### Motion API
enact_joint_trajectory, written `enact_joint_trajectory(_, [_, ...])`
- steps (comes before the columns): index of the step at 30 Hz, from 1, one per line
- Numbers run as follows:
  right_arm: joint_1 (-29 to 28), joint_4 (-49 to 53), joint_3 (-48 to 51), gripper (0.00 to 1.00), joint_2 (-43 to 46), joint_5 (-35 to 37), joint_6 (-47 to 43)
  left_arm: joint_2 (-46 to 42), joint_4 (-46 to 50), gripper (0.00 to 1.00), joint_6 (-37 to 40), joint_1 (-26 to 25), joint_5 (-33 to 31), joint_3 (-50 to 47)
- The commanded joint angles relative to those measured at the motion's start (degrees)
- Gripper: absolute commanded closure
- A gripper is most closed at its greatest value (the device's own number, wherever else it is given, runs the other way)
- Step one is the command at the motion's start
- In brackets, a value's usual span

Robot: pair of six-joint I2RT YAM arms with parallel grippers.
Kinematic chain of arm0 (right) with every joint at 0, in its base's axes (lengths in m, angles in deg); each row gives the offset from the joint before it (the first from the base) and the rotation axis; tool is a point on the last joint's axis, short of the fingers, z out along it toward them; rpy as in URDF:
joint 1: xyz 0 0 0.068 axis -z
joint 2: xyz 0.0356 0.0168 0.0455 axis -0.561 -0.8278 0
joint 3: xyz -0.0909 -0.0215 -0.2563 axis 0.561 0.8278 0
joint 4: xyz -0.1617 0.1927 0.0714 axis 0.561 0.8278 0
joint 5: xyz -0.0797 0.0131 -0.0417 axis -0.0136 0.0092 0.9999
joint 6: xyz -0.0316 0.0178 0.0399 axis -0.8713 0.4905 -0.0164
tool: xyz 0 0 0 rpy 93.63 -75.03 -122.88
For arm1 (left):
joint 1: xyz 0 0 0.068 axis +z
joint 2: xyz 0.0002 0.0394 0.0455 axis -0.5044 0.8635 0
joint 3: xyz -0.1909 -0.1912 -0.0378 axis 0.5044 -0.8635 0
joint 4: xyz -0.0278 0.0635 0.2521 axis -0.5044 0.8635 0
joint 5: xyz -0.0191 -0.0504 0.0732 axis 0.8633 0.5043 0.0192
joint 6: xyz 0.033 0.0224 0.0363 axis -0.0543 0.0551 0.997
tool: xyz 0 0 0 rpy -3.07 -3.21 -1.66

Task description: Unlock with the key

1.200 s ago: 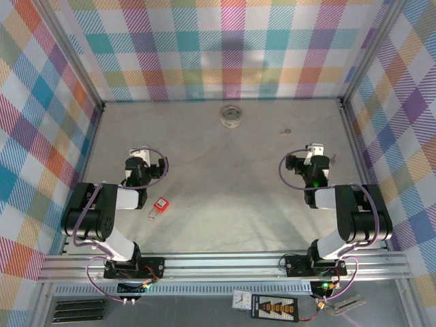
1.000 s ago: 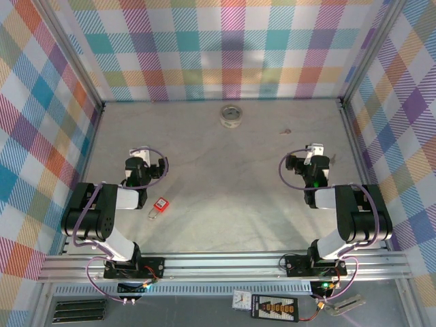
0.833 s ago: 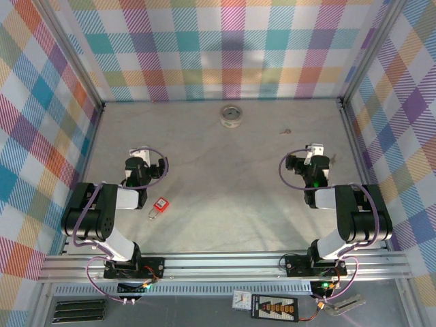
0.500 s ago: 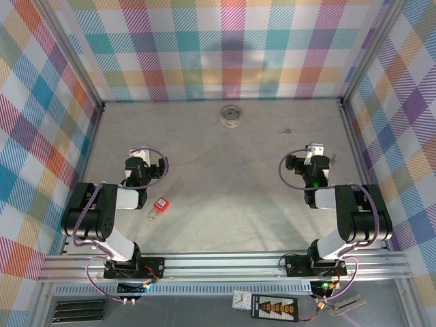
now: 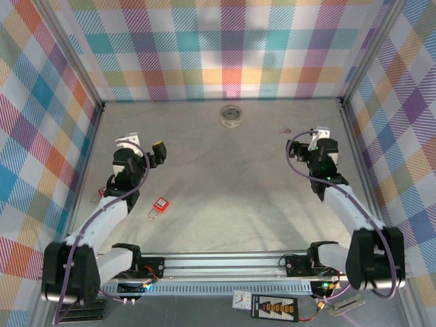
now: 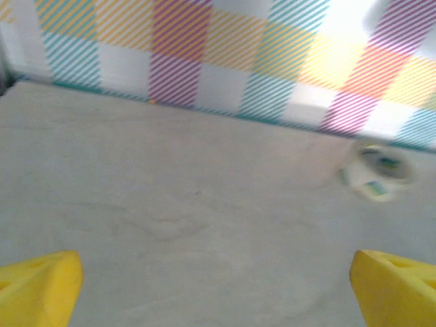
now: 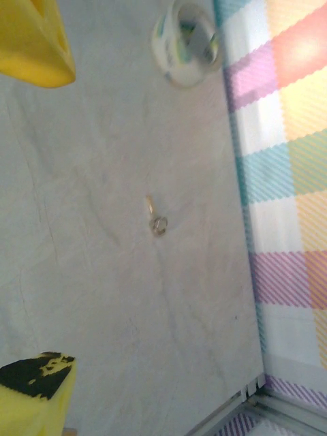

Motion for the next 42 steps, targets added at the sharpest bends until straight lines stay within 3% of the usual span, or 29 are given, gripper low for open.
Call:
enact_joint_trajectory(1, [-0.31,18.78,-1.52,0.01,3.79,-4.42,5.32,-5.9,15.52,0.0,-7.94,-2.33,3.41,3.5])
enact_joint_trajectory(4, [-0.36,26.45,-6.18,0.01,2.0,-5.77,4.55,-11.21,22.65,0.0,-9.58,-4.28,5.35,5.47])
enact_joint_trajectory(7, [0.1,28.0,-9.89,0.03,-2.47,-8.13,3.91,-14.91,28.99,0.0,-11.06,-5.03,8.58,7.33])
enact_joint_trajectory(11, [0.86,33.43,-21.68,0.12,-15.0,-10.25,3.49,-19.57,36.37,0.0,-13.7,-8.03,12.72,8.11])
enact_joint_trajectory(18, [2.72,44.76,-48.56,0.36,-41.92,-6.79,2.81,-27.41,46.09,0.02,-18.19,-17.73,9.88,6.59])
enact_joint_trajectory(25, [3.13,53.73,-72.12,0.47,-62.26,-3.21,3.58,-35.21,52.98,0.04,-23.17,-24.62,3.75,2.93])
enact_joint_trajectory(32, [3.14,59.04,-85.47,0.51,-72.36,-2.68,3.15,-37.07,58.15,0.04,-23.57,-25.63,2.26,3.32])
enact_joint_trajectory(42, [3.33,61.1,-91.51,0.55,-77.84,-1.33,3.36,-36.16,58.08,0.04,-23.61,-25.7,1.71,4.58])
